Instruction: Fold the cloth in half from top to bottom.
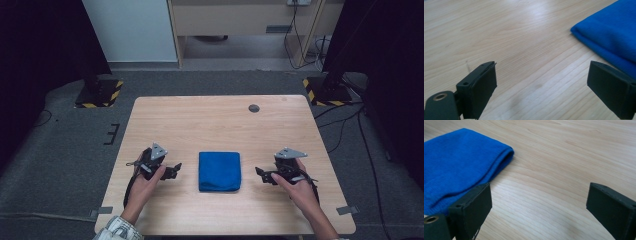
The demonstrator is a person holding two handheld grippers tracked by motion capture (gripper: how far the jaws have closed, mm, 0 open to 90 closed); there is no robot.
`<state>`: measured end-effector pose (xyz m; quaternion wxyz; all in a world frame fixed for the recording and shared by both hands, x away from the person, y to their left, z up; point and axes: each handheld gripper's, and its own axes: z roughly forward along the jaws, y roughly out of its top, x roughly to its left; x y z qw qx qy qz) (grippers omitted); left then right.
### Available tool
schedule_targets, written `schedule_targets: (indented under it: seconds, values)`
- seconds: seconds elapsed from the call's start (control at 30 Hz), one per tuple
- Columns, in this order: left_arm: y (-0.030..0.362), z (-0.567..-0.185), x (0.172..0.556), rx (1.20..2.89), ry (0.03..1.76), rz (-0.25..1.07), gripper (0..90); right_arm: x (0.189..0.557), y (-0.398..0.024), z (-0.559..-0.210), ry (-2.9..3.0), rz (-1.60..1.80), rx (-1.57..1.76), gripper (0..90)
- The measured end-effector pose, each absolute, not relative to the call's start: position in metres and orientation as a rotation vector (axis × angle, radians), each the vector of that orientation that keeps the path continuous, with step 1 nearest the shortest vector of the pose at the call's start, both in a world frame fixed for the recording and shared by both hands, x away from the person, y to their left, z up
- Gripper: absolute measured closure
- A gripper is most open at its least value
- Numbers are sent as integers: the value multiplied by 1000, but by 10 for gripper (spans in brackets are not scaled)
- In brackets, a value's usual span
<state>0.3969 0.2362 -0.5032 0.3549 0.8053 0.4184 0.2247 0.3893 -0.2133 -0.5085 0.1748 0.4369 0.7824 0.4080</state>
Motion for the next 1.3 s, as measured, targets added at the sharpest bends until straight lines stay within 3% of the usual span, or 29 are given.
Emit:
schedule_targets:
  seconds: [0.87, 1.3]
  values:
    - [255, -529, 441, 2086, 1264, 550, 68, 453, -270, -521, 2068, 1071, 1541, 75]
    - [259, -535, 445, 2074, 1286, 524, 45, 463, -271, -534, 2048, 1003, 1609, 63]
